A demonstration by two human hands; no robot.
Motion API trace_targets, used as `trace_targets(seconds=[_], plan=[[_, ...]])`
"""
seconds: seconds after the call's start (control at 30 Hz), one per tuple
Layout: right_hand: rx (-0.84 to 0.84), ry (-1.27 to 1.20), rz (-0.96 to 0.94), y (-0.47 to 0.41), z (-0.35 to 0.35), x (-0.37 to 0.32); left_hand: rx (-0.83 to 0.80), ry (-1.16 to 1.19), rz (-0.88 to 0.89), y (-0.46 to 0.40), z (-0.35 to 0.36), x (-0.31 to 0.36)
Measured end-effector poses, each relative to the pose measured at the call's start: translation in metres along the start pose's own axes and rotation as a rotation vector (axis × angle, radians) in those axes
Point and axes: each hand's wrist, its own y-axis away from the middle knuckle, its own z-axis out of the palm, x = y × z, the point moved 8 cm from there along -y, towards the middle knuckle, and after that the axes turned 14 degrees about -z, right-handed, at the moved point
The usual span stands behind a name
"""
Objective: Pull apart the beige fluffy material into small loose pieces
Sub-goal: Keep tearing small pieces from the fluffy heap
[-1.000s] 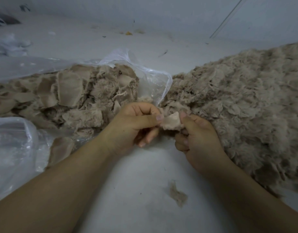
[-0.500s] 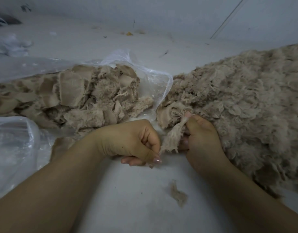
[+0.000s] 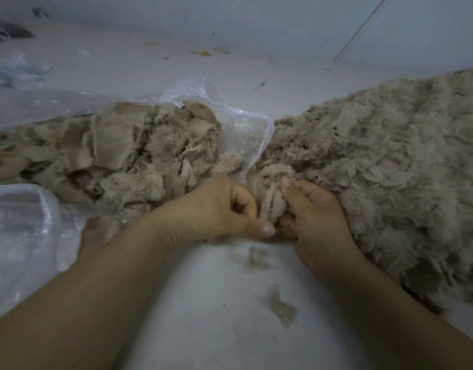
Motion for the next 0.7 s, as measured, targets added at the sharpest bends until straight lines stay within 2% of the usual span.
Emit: trace_targets(seconds=[0.07, 0.27, 0.47, 0.57, 0.7], plan=[[-0.026, 0.01, -0.015, 0.0, 0.002, -0.001, 0.158, 0.088, 0.071, -0.001, -0.011, 0.005], [-0.054, 0.051, -0.015, -0.001, -0.001, 0.003, 0.297, 0.171, 0.088, -0.003, -0.008, 0.004], [-0.051, -0.002, -0.03, -0.002, -0.002, 0.004, 0.3, 0.331, 0.062, -0.004, -0.017, 0.001], [-0.134, 0.073, -0.028, -0.001, 0.003, 0.003, 0.337, 0.308, 0.102, -0.002, -0.014, 0.003], [-0.129, 0.084, 0.008, -0.001, 0.002, 0.006, 0.421, 0.304, 0.137, 0.002, -0.018, 0.005]])
